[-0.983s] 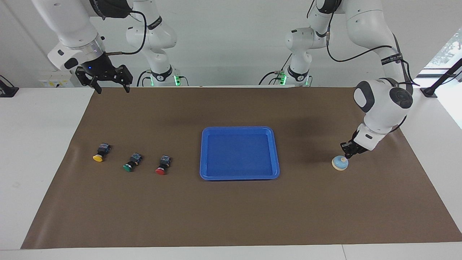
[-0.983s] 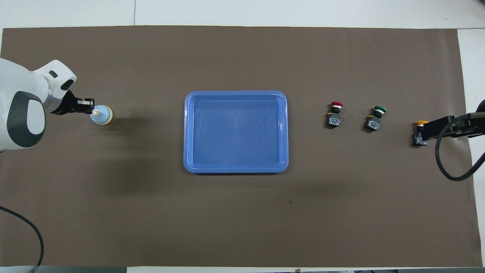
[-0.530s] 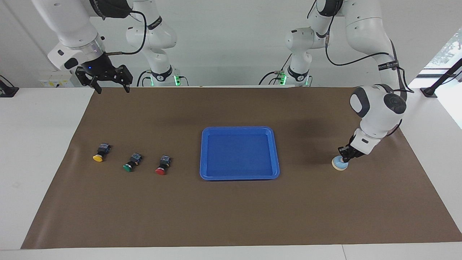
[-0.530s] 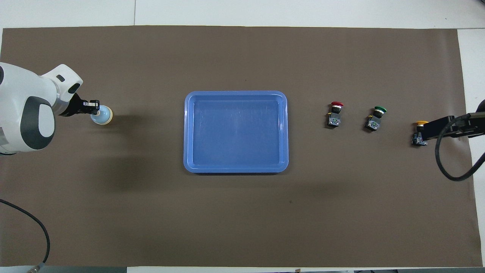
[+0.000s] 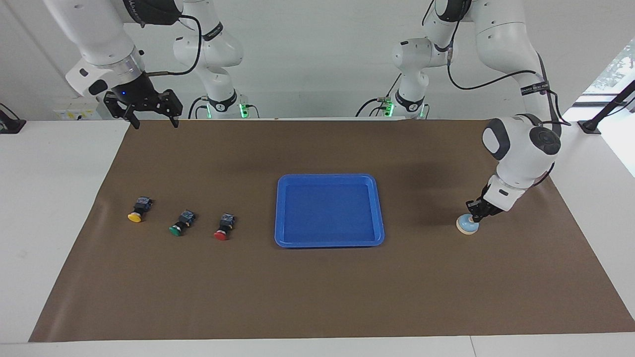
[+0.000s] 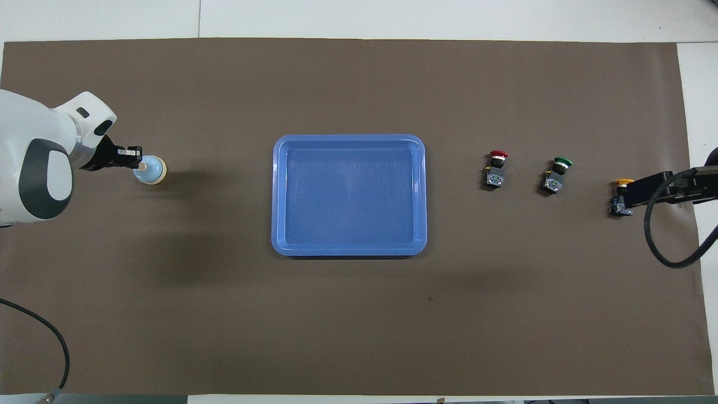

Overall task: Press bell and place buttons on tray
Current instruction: 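Lift the left gripper off the bell and retract it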

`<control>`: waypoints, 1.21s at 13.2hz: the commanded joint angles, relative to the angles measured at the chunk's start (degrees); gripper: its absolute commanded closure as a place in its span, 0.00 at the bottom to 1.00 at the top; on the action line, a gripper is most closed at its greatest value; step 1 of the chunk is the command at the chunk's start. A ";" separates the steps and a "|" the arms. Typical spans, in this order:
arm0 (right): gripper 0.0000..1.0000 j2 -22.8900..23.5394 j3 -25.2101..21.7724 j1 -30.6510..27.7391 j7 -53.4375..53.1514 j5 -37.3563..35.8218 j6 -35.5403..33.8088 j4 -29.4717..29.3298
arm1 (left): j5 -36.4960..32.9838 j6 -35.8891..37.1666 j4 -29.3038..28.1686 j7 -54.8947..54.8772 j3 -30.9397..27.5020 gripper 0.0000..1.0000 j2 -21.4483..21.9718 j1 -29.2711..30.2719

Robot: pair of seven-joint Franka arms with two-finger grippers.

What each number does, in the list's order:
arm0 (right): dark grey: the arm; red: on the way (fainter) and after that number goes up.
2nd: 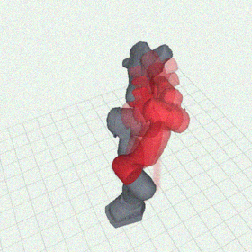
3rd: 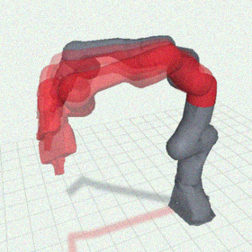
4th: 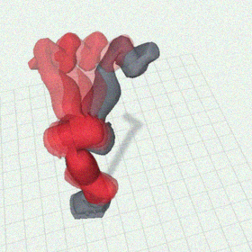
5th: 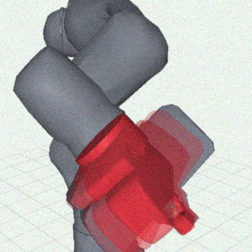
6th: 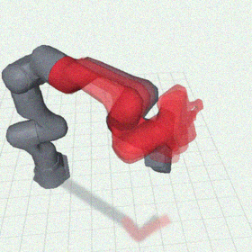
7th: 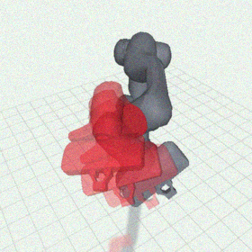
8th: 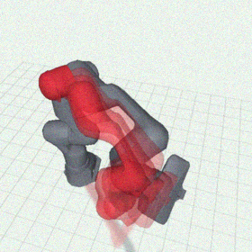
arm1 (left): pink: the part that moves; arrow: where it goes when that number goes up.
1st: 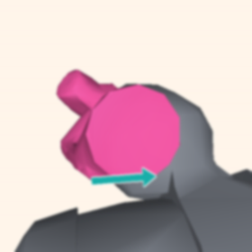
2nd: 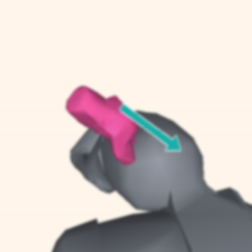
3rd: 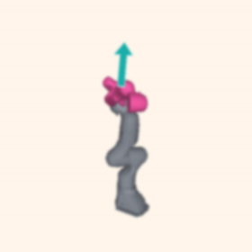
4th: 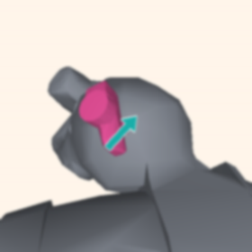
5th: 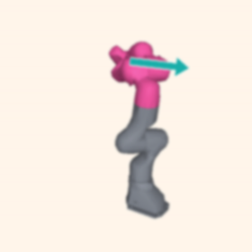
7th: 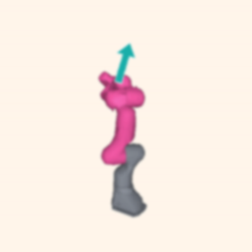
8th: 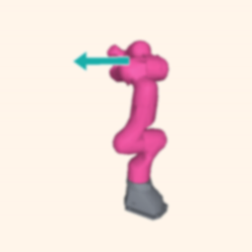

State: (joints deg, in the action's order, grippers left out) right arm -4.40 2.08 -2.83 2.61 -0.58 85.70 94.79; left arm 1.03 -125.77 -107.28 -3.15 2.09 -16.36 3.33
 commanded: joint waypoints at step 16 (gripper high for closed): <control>0.00 -0.17 0.12 -0.95 1.17 -0.56 -0.62 -0.22 | -0.15 31.19 5.42 0.34 0.64 0.00 21.82 -2.37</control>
State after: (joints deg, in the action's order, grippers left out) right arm -4.40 2.08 -2.89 2.61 -0.58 85.70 94.79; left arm 1.04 -95.99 -101.60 -3.08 3.25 5.11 1.60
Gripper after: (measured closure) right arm 0.000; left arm 0.000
